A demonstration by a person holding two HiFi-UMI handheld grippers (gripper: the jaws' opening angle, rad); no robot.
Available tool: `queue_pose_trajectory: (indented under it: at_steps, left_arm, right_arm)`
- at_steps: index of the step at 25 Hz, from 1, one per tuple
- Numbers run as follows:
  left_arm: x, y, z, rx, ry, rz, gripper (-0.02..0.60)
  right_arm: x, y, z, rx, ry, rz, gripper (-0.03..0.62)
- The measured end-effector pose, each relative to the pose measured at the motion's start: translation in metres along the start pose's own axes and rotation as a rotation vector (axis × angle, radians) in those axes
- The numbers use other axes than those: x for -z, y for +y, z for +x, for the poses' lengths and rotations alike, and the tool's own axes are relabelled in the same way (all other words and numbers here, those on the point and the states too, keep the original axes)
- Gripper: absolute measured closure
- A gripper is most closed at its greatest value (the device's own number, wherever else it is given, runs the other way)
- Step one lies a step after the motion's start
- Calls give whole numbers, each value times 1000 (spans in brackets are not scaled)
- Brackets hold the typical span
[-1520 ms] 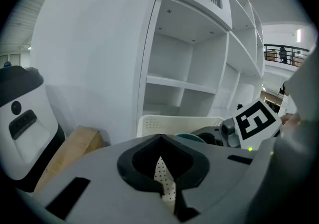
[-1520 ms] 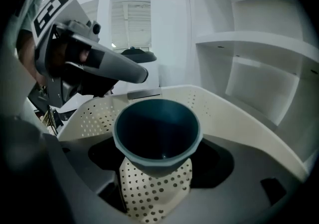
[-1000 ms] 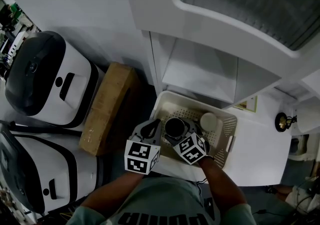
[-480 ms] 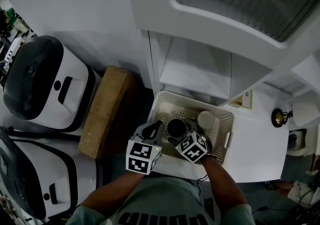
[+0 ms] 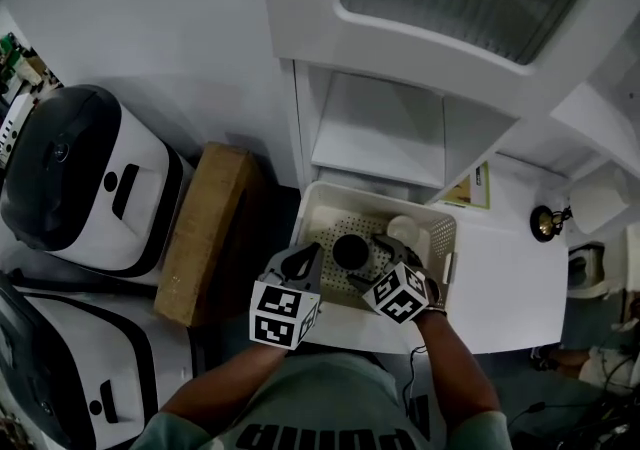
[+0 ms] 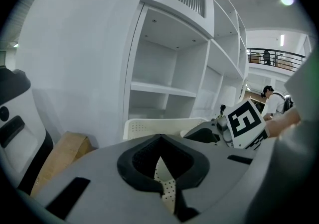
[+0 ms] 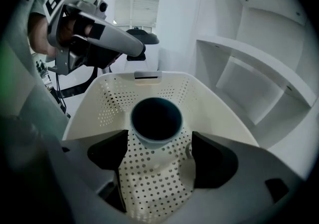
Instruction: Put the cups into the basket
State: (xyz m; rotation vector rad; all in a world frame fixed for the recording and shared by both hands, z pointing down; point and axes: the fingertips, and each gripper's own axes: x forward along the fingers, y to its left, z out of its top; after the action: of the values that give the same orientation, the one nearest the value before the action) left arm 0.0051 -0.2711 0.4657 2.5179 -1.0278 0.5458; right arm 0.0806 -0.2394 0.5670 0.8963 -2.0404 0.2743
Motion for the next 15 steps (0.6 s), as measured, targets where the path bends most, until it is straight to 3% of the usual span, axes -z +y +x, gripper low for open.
queue_pose_trajectory:
  at_steps: [6,11,13,15]
  left_arm:
    - [-4,-13,-9,50,-25,26,578]
    - [-5,-22,-19,88,-42,50,577]
    - [-3,-26,-22,101,-47,58,577]
    - [-1,-29,-26,117,-51,67,578]
  right_arm:
    - [-12,-2,-37,82,-64,74,209]
    - [-28,5,-70,162,-156,227,212]
    - [-31,8,-82,221,-197,307,281]
    - [-31,12,-93,287,-239,381,426]
